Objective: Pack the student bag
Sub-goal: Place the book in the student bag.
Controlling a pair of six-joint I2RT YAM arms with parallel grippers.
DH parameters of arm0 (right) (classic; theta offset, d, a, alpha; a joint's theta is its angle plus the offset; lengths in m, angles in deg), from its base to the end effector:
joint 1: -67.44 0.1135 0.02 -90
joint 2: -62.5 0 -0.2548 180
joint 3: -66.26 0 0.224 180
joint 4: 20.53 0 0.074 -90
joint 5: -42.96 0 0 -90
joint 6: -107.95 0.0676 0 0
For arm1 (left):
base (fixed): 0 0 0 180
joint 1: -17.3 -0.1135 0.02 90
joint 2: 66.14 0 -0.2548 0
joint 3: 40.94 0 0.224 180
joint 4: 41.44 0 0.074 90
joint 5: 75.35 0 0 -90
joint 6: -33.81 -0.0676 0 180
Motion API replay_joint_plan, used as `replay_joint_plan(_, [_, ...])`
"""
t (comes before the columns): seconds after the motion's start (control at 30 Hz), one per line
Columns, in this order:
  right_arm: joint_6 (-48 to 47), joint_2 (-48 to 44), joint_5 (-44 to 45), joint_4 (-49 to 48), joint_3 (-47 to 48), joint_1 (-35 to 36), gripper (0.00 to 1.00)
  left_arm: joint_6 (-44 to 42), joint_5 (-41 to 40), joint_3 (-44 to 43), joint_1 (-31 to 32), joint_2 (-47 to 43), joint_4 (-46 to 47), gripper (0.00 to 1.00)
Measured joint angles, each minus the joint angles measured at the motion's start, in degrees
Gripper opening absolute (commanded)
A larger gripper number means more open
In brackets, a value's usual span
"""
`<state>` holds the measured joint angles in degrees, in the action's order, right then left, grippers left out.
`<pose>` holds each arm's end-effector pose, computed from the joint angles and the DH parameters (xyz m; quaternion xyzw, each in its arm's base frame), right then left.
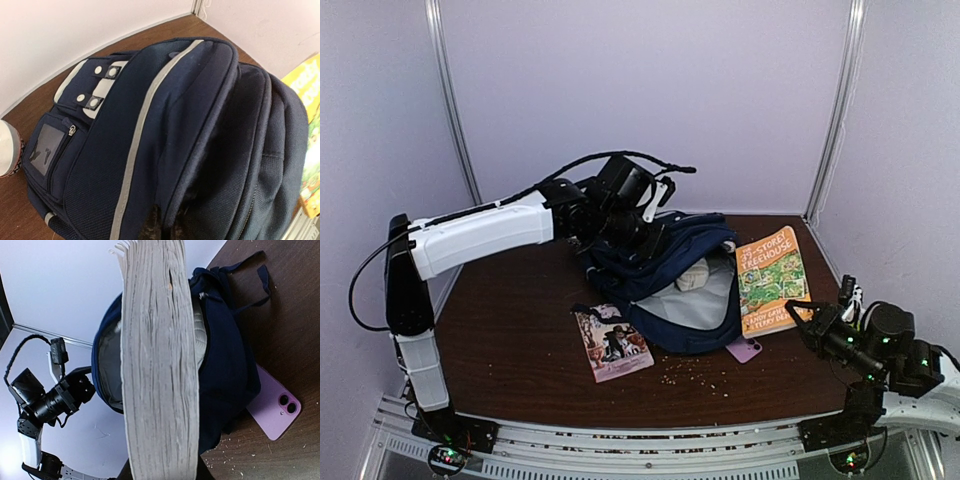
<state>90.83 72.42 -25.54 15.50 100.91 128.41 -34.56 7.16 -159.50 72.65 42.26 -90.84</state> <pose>0.0734 0.0813 0.2243 0.1964 0.7433 0.5166 0.3768 0.2518 -0.3488 0.3056 0.2347 0.8709 -0.2200 0.3715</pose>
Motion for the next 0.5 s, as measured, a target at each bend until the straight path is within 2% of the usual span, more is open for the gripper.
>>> replay_joint_plan(0.13, [5.18, -0.31, -1.97, -2.12, -3.76, 0.02, 0.0, 2.16, 2.23, -2.45, -0.31, 2.01, 2.08, 0.0])
replay_joint_plan(0.37, [9.16, 0.7, -4.31, -7.26, -4.83, 0.02, 0.0, 4.48, 4.96, -3.39, -0.28, 3.8, 4.33, 0.0])
replay_joint_plan(0.5, [10.12, 7.91, -6.38, -15.32, -4.83, -0.31, 0.0, 4.92, 6.19, -3.5, -0.35, 3.8, 5.03, 0.0])
